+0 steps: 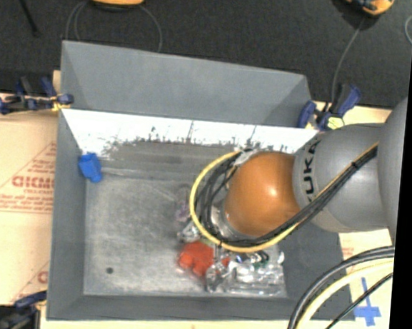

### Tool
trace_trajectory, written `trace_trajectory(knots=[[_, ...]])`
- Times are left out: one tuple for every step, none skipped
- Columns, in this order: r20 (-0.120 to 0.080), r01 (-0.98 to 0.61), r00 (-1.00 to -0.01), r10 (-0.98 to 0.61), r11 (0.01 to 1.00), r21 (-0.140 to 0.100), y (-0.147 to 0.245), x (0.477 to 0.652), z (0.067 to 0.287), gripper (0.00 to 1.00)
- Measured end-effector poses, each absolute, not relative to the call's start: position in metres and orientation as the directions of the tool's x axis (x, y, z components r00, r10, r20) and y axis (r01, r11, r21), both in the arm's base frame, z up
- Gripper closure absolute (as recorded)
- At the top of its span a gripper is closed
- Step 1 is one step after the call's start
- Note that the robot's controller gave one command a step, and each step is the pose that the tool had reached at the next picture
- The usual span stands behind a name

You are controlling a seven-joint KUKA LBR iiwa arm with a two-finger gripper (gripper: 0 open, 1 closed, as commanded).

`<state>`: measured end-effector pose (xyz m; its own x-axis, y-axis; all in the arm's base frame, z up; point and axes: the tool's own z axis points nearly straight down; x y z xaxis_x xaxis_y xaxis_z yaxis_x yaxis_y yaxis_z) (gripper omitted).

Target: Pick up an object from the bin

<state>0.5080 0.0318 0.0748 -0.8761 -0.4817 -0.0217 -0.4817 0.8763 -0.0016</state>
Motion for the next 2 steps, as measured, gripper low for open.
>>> trace_trajectory(knots=[[-0.007, -0.713, -0.701, -0.713, 0.701, 0.0, 0.0123, 0.5484, 0.0734, 0.0], [-0.013, -0.71, -0.705, -0.71, 0.705, -0.003, 0.0127, 0.5507, 0.0753, 1.0]])
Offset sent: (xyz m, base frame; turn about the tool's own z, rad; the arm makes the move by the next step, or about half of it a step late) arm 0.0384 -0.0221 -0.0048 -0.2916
